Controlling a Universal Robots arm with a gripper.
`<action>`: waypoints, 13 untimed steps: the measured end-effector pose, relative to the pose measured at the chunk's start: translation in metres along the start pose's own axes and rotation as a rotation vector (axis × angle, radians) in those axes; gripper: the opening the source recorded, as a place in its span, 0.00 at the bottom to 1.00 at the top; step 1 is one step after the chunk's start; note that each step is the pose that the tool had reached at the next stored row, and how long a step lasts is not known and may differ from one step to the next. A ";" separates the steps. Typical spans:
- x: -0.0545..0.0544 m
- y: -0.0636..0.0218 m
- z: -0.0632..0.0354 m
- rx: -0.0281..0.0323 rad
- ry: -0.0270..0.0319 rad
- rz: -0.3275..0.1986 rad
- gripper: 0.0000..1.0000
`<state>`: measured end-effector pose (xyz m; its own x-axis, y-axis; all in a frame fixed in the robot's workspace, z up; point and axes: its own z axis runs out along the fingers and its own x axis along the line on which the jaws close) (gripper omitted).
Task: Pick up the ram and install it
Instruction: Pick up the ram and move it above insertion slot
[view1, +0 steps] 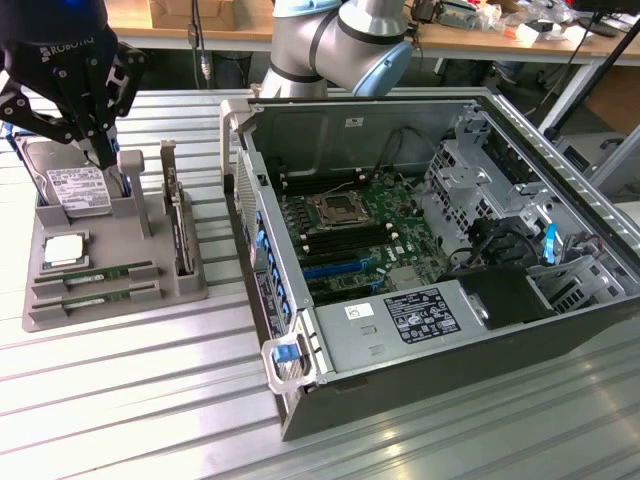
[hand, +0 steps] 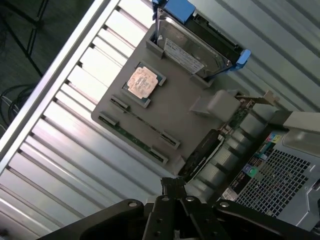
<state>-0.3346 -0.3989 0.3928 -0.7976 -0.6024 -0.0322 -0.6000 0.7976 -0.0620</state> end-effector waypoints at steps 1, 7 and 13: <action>0.000 0.0000 0.0000 -0.0003 -0.0007 -0.011 0.11; 0.000 0.0000 0.0000 -0.0020 -0.0040 -0.065 0.11; 0.000 0.0000 0.0000 -0.0034 -0.0067 -0.110 0.11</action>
<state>-0.3346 -0.3989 0.3928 -0.7265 -0.6864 -0.0320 -0.6840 0.7268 -0.0621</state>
